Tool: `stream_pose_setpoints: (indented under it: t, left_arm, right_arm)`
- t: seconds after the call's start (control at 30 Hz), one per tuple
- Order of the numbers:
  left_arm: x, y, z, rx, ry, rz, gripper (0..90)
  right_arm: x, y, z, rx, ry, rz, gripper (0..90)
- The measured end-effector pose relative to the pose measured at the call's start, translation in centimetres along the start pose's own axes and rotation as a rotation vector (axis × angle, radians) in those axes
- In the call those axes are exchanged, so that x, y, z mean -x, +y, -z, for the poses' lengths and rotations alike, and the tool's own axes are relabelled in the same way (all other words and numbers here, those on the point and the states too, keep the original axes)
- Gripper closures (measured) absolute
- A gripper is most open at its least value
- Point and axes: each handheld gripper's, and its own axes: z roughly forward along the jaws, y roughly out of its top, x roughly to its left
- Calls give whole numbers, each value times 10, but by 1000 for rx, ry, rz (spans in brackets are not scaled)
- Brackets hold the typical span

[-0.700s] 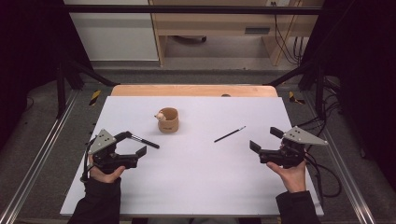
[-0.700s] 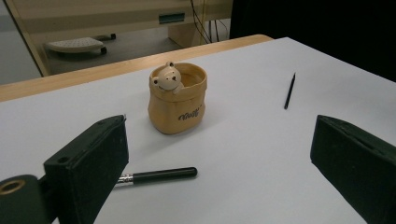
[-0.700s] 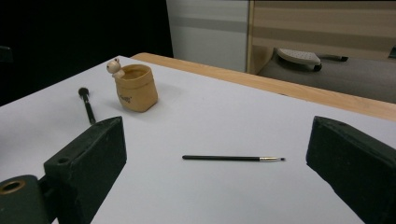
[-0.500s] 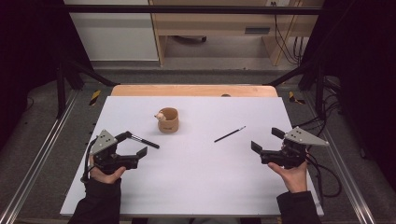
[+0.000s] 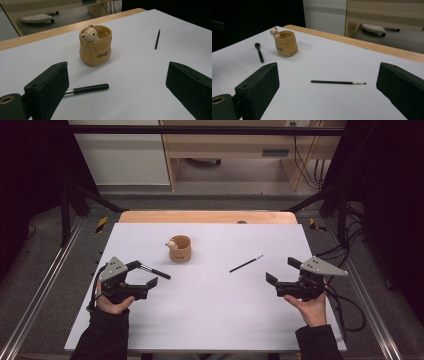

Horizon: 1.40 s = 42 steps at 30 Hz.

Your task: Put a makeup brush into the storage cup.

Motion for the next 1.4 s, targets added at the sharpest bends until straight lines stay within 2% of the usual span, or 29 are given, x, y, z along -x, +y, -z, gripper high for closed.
stream_pose_setpoints:
  t: [0.33,0.53,0.57,0.6,0.63,0.8,0.97,1.13,1.3,1.4]
  left_arm:
    - [-10,6,-7,-48,-13,-29,44]
    - [-13,8,-13,-76,-23,-45,45]
    - [-14,9,-16,-97,-23,-56,47]
    - [-14,9,-16,-97,-23,-56,47]
    - [-16,10,-18,-120,-20,-74,47]
    - [-21,14,-20,-136,-26,-69,50]
    - [-26,20,-24,-157,-22,-91,51]
    - [-30,24,-31,-185,-38,-103,52]
    - [-34,26,-40,-216,-75,-127,55]
    - [-35,26,-44,-232,-78,-135,54]
  right_arm:
    - [-4,1,-1,-5,6,15,48]
    - [-5,2,-1,1,10,6,48]
    - [-5,1,-2,0,9,4,48]
    - [-5,1,-2,0,9,4,48]
    - [-5,1,-3,-4,7,7,47]
    - [-5,0,-4,-14,3,19,45]
    - [-5,1,-3,-9,3,15,45]
    - [-5,0,-3,-12,5,16,43]
    - [-5,0,-5,-19,1,17,39]
    - [-5,0,-5,-16,1,15,39]
